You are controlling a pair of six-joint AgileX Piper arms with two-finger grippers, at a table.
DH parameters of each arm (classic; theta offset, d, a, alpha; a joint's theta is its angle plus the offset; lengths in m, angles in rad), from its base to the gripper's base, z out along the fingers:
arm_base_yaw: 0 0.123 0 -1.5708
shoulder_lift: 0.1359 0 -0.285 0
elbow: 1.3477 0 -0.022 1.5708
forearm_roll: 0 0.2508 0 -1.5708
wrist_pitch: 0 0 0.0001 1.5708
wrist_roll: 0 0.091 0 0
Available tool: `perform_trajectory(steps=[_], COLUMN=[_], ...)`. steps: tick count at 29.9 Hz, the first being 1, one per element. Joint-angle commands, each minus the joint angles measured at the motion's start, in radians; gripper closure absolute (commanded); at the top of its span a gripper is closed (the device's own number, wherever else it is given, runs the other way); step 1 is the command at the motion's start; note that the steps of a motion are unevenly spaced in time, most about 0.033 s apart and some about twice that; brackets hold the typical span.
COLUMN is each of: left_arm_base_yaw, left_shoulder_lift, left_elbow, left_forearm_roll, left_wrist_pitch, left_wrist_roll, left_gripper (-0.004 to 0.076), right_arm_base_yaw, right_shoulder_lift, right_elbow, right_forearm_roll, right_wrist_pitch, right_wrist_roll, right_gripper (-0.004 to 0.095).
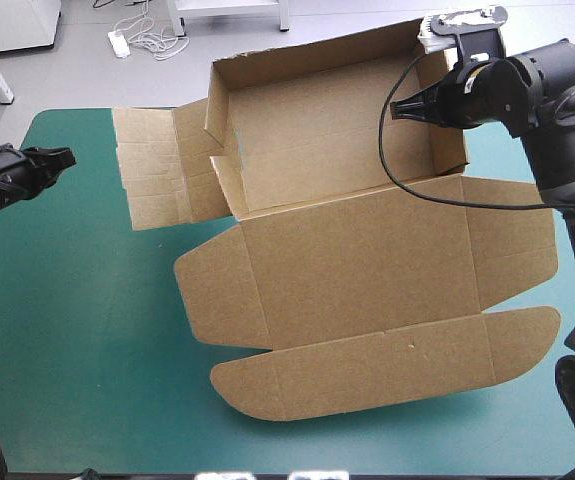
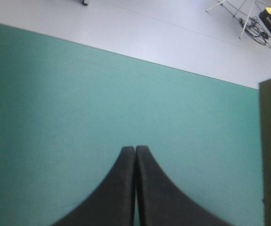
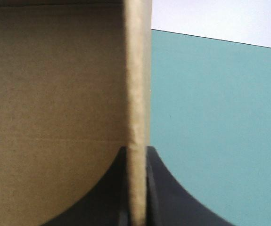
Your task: Fold the box
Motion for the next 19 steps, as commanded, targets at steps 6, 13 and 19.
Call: perform_trajectory(steps=[6,13,19], left_arm_base_yaw=[0.0,-0.002,-0.074], left_shoulder_lift=[0.069,0.169,0.194], left_elbow=[0.03,0.03,0.03], left_forearm_roll=[-0.202,-0.438,-0.515], left_wrist_pitch=[-0.032,0.17,0.243], left_wrist_roll=[0.118,0.265,0.355], left_gripper=[0.0733,0.0733,0.0733], right_arm_base_yaw=[-0.001,-0.001,-0.001], right_shoulder_lift=[-0.083,-0.108,-0.12], right_elbow=[-0.031,-0.031,-0.031], right_forearm_roll=[0.046,0.08,0.117], right_wrist_pitch=[-0.003,-0.003,-0.003], right_wrist_roll=[-0.003,-0.005,-0.012], right_gripper=[0.0927,0.0927,0.0927])
